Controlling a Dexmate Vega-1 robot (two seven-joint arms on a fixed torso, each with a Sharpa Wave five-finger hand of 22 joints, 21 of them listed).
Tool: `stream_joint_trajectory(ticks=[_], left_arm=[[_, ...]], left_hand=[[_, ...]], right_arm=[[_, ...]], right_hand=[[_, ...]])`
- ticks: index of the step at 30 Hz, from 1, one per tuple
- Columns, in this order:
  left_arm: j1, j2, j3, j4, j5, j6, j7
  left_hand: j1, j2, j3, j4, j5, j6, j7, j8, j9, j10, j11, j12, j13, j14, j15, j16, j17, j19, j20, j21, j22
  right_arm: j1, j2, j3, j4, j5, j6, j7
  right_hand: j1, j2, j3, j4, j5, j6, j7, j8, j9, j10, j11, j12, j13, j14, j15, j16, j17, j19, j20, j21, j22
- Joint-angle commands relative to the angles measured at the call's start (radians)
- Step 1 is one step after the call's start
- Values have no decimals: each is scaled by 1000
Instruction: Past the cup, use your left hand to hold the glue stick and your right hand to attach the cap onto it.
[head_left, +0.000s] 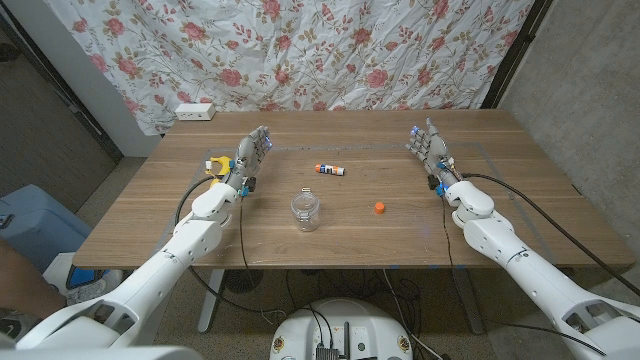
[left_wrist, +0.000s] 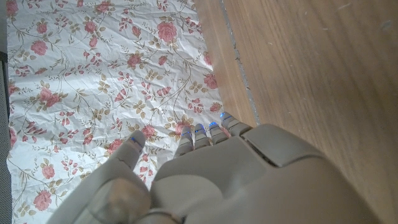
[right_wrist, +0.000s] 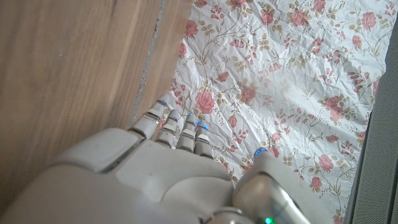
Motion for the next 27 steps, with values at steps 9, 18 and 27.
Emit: stream_joint_trajectory(ticks=[9, 18, 27], left_arm=[[-8, 57, 10, -33, 44, 21, -26], [-18, 104, 17, -97, 83, 78, -4], [-30, 140, 27, -178, 127, 161, 48]], left_hand=[[33, 46, 16, -48, -1, 36, -1, 10, 2, 20, -8, 11, 4, 0, -11, 3, 4, -2, -15, -1, 1], [47, 35, 18, -80, -6, 57, -8, 12, 2, 35, -13, 12, 5, 5, -16, 3, 4, -7, -18, -3, 1], [72, 34, 30, -122, -10, 76, -10, 13, 3, 51, -26, 13, 5, 11, -16, 4, 5, -10, -14, -3, 1]], right_arm=[[-40, -7, -6, -59, -44, 8, -62], [-47, -14, 0, -75, -42, 1, -69], [-56, -23, 9, -95, -35, -2, -70]], right_hand=[[7, 4, 12, -7, 6, 10, -4, 6, 4, 4, -3, 5, -6, 4, -3, 4, -6, 0, -2, 5, 2], [8, 7, 15, -11, 7, 12, -7, 7, 4, 4, -3, 6, -11, 4, -2, 5, -11, -1, -3, 6, 2], [6, 7, 16, -13, 8, 9, -6, 6, 4, 4, -3, 6, -18, 4, -11, 6, -17, -4, -6, 7, 2]])
